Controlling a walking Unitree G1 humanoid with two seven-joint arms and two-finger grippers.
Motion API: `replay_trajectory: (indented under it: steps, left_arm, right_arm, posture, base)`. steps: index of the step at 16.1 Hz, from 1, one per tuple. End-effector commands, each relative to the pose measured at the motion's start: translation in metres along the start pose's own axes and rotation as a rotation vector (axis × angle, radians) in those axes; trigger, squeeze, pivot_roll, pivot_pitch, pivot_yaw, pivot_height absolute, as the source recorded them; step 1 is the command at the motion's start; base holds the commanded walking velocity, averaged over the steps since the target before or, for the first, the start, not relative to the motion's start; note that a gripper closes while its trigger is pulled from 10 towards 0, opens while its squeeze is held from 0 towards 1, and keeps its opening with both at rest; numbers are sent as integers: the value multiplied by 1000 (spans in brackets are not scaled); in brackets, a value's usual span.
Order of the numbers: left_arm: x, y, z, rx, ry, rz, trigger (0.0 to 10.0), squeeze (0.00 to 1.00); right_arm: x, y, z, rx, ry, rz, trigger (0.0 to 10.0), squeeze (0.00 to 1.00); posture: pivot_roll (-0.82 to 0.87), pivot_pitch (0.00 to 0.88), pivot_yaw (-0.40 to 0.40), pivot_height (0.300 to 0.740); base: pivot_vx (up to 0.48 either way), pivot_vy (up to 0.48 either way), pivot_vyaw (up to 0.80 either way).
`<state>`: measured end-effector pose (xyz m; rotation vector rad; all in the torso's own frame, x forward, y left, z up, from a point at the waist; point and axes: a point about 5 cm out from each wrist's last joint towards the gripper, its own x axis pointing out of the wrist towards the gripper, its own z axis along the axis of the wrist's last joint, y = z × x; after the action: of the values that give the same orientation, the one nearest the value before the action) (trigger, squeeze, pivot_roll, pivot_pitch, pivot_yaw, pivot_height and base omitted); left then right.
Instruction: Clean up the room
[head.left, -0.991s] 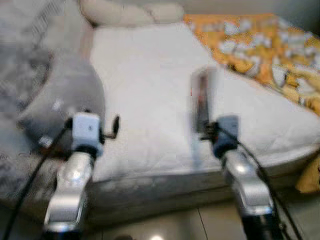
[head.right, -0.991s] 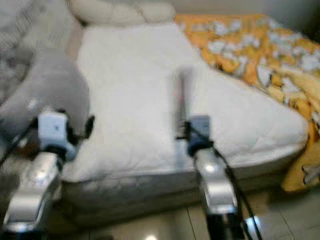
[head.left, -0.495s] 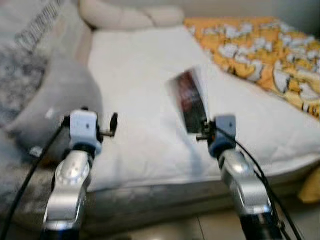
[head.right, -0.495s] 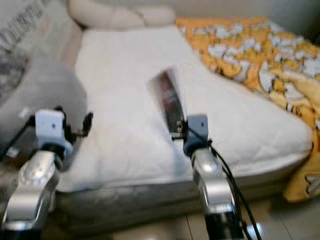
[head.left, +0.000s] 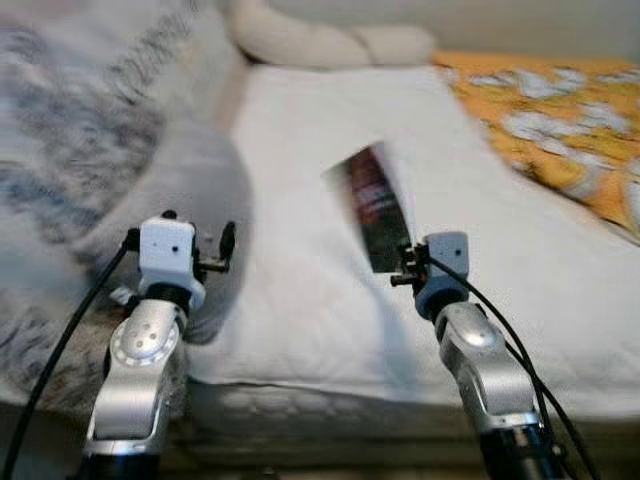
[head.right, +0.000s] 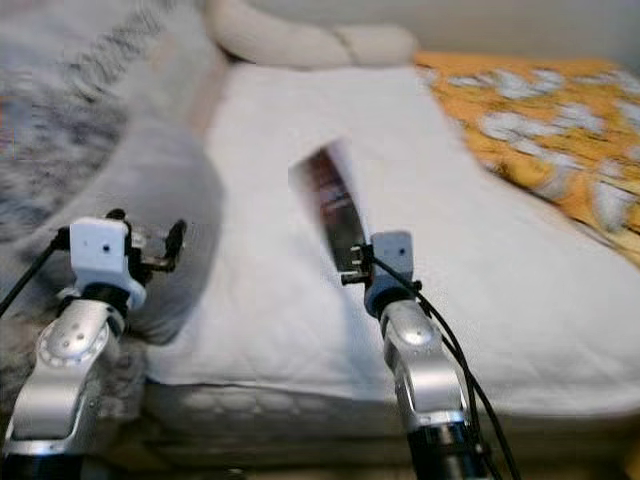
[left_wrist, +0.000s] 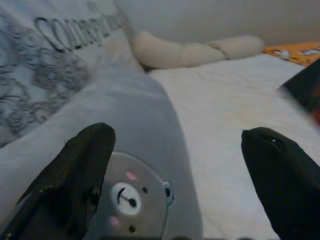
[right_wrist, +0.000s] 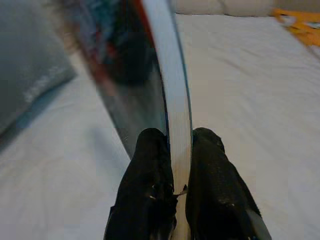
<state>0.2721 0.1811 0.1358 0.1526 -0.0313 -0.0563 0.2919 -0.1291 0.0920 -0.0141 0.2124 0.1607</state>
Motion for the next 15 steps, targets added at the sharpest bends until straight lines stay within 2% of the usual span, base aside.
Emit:
replay_trajectory:
  steps: [1, 7, 9, 11, 13, 14, 15]
  left_arm:
    - [0, -5, 1, 1, -4, -20, 10000, 0]
    - [2, -11, 5, 13, -21, -71, 10000, 0]
    - [3, -11, 8, 8, -35, -76, 10000, 0]
    - [3, -13, 12, 40, -49, -141, 10000, 0]
    - [2, -12, 14, 58, -38, -264, 10000, 0]
    - [1, -13, 14, 69, -28, -303, 10000, 0]
    - [-1, -14, 12, 100, 11, -396, 10000, 0]
  right_arm:
    - [1, -10, 9, 9, -43, -39, 10000, 0]
    - [3, -9, 9, 30, -34, -36, 10000, 0]
    - [5, -4, 10, 41, -35, 4, 10000, 0]
    - [13, 0, 14, 64, -15, 43, 10000, 0]
    - [30, 4, 23, 213, 30, 90, 10000, 0]
    - [34, 4, 25, 240, 39, 102, 10000, 0]
    - [45, 5, 25, 308, 98, 125, 10000, 0]
  posture:
    - [95, 0, -14, 740]
    - [99, 0, -7, 740]
    - [97, 0, -2, 740]
    - [102, 0, 3, 740]
    - [105, 0, 13, 740]
    - [105, 0, 13, 740]
    - [106, 0, 19, 740]
  base:
    - [319, 0, 0]
    - [300, 0, 0]
    - [0, 0, 0]
    - [0, 0, 0]
    - [0, 0, 0]
    - [0, 0, 0]
    - [0, 0, 0]
